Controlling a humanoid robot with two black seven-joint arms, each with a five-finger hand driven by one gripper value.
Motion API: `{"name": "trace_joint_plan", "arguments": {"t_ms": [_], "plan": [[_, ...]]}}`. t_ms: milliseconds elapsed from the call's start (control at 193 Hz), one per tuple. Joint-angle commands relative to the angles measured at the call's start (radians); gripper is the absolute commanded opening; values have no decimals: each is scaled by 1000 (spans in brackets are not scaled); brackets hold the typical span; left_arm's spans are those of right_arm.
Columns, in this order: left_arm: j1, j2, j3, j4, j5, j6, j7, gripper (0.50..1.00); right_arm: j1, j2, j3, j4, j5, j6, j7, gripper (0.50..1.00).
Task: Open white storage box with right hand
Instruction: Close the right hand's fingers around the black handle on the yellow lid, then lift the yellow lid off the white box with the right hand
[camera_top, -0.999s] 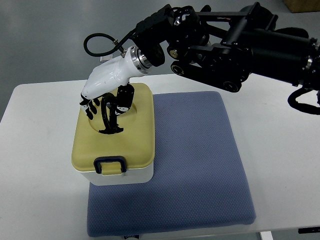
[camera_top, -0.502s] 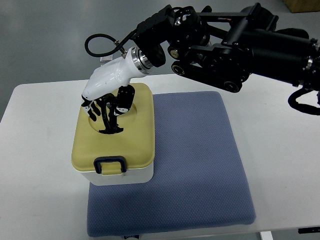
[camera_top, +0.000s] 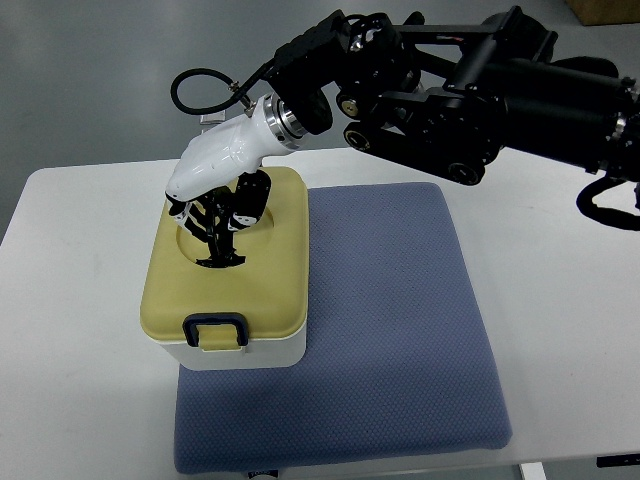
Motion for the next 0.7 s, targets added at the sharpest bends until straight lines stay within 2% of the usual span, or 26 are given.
{"name": "trace_joint_plan", "arguments": {"t_ms": [0,455,693], "plan": [[0,0,0,0,0,0,0,1000,0,0,2,0,3,0,5,500],[0,0,0,0,0,0,0,1000,38,-20,16,0,20,3,19,500],[0,0,1,0,0,0,0,1000,65,-72,17,-3,21,3,19,500]]}}
